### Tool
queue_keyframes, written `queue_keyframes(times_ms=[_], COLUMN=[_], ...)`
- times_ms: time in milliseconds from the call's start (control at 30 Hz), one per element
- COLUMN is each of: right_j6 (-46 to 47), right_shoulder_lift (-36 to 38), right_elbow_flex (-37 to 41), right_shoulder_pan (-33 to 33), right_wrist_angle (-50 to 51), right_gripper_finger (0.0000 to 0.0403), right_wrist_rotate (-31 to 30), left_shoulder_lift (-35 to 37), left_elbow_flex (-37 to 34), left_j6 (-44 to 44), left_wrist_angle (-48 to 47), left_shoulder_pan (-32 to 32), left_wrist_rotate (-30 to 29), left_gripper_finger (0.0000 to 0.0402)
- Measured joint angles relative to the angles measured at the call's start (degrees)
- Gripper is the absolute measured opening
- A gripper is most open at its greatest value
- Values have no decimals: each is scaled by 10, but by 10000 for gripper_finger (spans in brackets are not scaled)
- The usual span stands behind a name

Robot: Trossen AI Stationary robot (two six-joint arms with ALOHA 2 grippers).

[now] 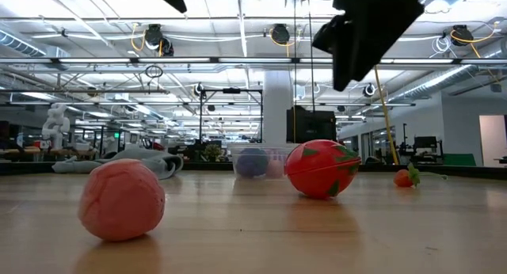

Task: Pick and placing Produce into tupperware
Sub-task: Put the red dragon fruit into the transparent bin

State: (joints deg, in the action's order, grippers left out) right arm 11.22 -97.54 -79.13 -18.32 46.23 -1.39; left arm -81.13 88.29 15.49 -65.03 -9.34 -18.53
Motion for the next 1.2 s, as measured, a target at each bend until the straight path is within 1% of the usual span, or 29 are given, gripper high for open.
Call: queue_keyframes(times_ms=[100,167,333,500,633,767,867,1000,1200], right_j6=[16,17,29,27,13,-9,-21,-29,-30], right_shoulder_lift=[0,0,1,1,7,21,44,98,217], right_elbow_flex=[0,0,0,0,0,0,7,40,132], right_shoulder_pan=[-10,-10,-2,20,44,74,101,140,197], right_wrist_angle=[22,46,132,197,219,237,243,234,197], right_gripper_finger=[155,155,155,155,155,155,155,155,155], right_wrist_rotate=[-1,-7,-83,-169,-216,-246,-258,-259,-258], left_shoulder_lift=[-44,-74,-139,-187,-206,-209,-209,-209,-209], left_elbow_flex=[-1,-1,-1,-1,-1,-1,-1,-1,-1], left_j6=[-1,-24,-65,-95,-103,-80,-63,-52,-48], left_wrist_angle=[9,15,27,80,101,106,107,108,125], left_shoulder_pan=[-33,-55,-97,-126,-135,-136,-138,-142,-143], left_wrist_rotate=[4,4,4,4,4,4,4,4,3], left_gripper_finger=[230,230,230,230,230,230,230,230,230])
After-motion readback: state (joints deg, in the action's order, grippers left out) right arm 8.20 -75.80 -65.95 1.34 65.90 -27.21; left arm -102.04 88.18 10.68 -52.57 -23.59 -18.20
